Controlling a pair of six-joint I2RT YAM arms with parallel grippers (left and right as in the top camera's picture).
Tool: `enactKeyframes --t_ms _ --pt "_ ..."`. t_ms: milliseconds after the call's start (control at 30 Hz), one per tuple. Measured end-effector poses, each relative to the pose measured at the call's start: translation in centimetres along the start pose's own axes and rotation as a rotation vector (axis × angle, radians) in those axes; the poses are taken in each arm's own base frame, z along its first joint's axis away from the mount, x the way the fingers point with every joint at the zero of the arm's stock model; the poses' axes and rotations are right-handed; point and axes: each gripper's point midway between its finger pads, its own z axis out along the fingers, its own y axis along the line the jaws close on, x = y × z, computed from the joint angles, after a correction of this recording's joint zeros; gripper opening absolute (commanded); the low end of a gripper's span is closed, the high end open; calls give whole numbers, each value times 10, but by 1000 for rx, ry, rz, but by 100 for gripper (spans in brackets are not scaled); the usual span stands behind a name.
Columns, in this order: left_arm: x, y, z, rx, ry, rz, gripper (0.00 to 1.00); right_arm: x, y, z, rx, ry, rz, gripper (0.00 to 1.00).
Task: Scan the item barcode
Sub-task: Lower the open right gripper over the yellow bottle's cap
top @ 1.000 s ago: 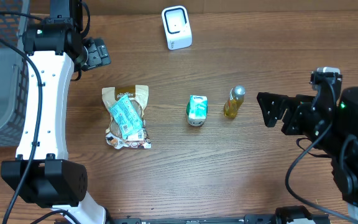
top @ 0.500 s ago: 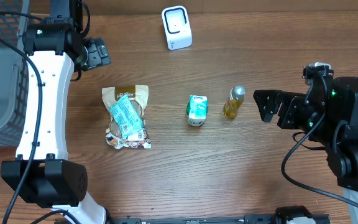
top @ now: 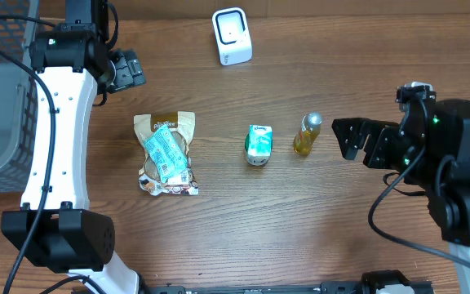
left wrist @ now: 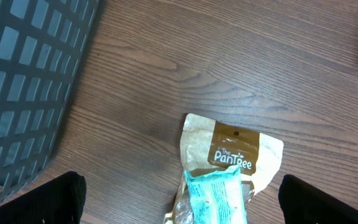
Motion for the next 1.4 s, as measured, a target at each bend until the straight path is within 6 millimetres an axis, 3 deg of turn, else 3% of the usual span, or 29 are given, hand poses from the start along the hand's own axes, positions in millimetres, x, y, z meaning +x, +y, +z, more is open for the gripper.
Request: enactKeyframes --t_ms 233,433,533,833,1167,1400 --pt "0 0 0 0 0 0 100 0 -6 20 40 127 71 100" --pt "0 0 0 0 0 0 99 -28 -3 13 124 230 102 100" --pt "0 0 0 0 0 0 100 -31 -7 22 176 277 95 100" --pt "0 0 0 0 0 0 100 -3 -21 85 314 471 26 100" --pt "0 0 0 0 0 0 100 12 -17 120 395 527 -80 100" --pt "0 0 0 0 0 0 99 24 -30 148 428 546 -90 99"
